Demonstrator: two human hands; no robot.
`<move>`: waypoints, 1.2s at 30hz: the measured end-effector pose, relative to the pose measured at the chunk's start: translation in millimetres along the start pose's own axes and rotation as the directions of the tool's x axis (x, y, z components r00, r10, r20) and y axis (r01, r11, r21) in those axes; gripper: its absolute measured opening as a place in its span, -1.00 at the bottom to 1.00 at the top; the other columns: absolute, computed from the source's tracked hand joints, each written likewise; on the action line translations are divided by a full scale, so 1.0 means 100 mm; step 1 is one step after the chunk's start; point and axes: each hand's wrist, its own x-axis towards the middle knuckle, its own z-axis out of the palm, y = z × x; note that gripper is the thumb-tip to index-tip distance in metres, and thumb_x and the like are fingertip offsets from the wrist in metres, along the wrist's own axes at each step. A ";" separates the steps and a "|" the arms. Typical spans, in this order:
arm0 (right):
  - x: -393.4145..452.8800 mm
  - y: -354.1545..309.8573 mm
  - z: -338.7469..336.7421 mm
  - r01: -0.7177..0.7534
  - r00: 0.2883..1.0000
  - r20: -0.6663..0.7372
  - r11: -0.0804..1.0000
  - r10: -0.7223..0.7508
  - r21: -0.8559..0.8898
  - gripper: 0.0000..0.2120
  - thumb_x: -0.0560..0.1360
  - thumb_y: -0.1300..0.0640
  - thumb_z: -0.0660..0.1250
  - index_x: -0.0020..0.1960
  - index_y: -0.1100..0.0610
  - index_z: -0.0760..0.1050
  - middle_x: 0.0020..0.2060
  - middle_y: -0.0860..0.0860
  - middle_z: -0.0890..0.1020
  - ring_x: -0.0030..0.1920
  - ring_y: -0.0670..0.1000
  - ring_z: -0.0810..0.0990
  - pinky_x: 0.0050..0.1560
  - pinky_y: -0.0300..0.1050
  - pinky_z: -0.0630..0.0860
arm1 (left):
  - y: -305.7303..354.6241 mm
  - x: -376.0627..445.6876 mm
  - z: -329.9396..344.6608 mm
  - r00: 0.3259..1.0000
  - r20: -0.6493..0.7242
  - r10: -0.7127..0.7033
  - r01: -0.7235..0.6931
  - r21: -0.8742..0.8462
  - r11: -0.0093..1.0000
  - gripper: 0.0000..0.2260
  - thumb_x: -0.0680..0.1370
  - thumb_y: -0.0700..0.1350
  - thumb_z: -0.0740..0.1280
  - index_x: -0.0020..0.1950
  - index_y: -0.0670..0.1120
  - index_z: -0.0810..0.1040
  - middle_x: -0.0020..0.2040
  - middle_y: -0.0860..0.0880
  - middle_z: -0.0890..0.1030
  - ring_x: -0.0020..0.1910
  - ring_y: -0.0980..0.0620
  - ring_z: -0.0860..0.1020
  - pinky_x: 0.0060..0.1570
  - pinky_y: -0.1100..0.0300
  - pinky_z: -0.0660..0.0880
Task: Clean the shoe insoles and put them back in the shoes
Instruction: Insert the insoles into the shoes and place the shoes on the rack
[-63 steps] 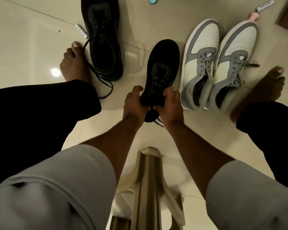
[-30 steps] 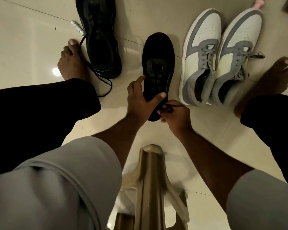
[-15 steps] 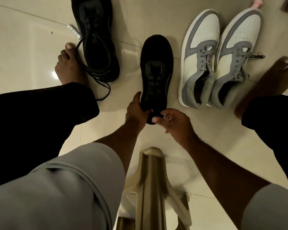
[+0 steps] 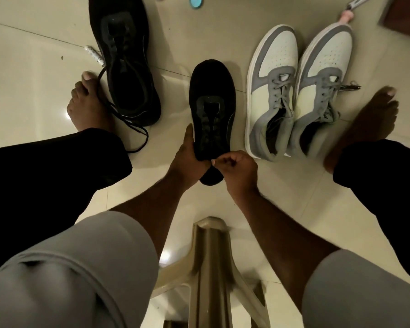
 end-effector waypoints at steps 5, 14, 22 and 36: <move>0.03 0.06 0.04 0.082 0.986 -0.133 0.985 -0.103 -0.154 -0.62 0.33 0.20 0.52 -0.14 0.12 0.28 -0.18 0.02 0.38 -0.30 -0.14 0.34 -0.30 -0.48 0.31 | -0.03 0.00 -0.04 0.998 0.049 -0.031 0.032 -0.018 0.999 -0.13 0.49 -0.34 0.37 0.62 0.04 -0.08 0.19 0.02 0.48 0.20 -0.10 0.55 0.17 0.00 0.56; 0.28 0.03 0.08 0.019 1.000 0.025 0.963 -0.012 -0.267 -0.55 0.34 -0.07 0.46 0.07 -0.01 0.28 -0.06 0.01 0.57 -0.10 0.04 0.60 -0.14 -0.01 0.60 | -0.12 0.06 0.08 0.999 -0.025 -0.043 0.046 0.139 0.989 -0.14 0.36 0.16 0.37 0.53 0.29 -0.06 0.19 -0.05 0.56 0.10 -0.11 0.61 0.00 -0.17 0.61; -0.06 0.26 -0.28 0.340 0.931 0.220 0.911 -0.292 -0.232 -0.70 0.42 0.20 0.47 0.11 0.20 0.51 -0.09 0.07 0.59 -0.15 -0.05 0.57 -0.10 -0.16 0.59 | 0.04 0.07 0.04 0.992 -0.105 -0.069 0.096 0.274 0.957 -0.29 0.51 0.02 0.36 0.55 0.16 0.03 0.12 -0.14 0.61 -0.03 -0.22 0.63 -0.11 -0.19 0.62; 0.35 0.09 0.10 0.076 0.992 -0.063 0.900 -0.114 -0.429 -0.37 0.36 -0.09 0.46 0.30 0.07 0.26 0.15 0.11 0.48 0.11 0.17 0.53 -0.06 0.13 0.58 | 0.09 0.00 -0.05 0.983 0.099 -0.158 0.145 0.121 0.982 -0.15 0.53 -0.23 0.36 0.58 0.20 -0.12 0.07 0.07 0.47 0.10 -0.17 0.57 -0.24 -0.11 0.64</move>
